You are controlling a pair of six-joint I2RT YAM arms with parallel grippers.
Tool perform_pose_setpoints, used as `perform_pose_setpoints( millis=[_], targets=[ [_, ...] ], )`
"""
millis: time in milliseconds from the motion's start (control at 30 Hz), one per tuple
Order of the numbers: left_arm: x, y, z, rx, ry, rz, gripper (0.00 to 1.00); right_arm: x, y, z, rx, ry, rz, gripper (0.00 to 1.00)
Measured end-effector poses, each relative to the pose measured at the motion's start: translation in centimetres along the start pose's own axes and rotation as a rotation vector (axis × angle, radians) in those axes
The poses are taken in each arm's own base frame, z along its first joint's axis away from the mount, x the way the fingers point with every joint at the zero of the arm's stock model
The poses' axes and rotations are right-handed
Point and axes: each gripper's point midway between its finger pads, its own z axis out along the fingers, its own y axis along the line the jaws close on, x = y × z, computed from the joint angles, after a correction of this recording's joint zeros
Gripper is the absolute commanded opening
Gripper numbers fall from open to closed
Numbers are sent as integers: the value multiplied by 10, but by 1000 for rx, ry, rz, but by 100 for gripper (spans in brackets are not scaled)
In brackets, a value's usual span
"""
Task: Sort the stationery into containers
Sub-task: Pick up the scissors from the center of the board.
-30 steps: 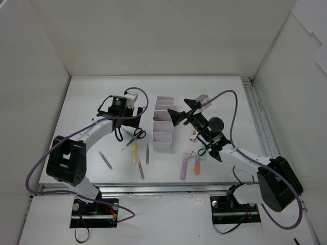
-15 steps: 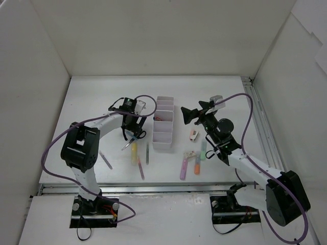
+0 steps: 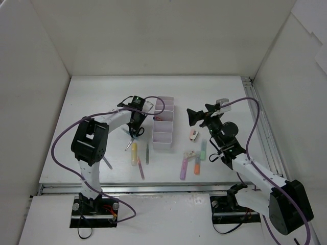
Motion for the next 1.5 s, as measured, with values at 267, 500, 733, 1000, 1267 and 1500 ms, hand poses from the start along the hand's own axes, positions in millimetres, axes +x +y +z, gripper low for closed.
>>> perform_pose_setpoints(
  millis=[267, 500, 733, 1000, 1267, 1500],
  targets=[
    [3, -2, 1, 25, 7, 4, 0, -19, -10, -14, 44, -61, -3, 98],
    [3, 7, -6, 4, -22, -65, 0, -25, -13, -19, 55, -78, -6, 98],
    [-38, 34, -56, -118, -220, -186, 0, -24, -13, -21, 57, -74, -6, 98],
    [-110, 46, -143, -158, -605, -290, 0, -28, -14, -23, 66, -82, -4, 98],
    [-167, 46, -159, -121, -832, -405, 0, -28, -22, -24, 112, -87, 3, 98],
    [-226, 30, -170, -79, -995, -462, 0, -36, -26, -26, 129, -110, 3, 98]
  ],
)
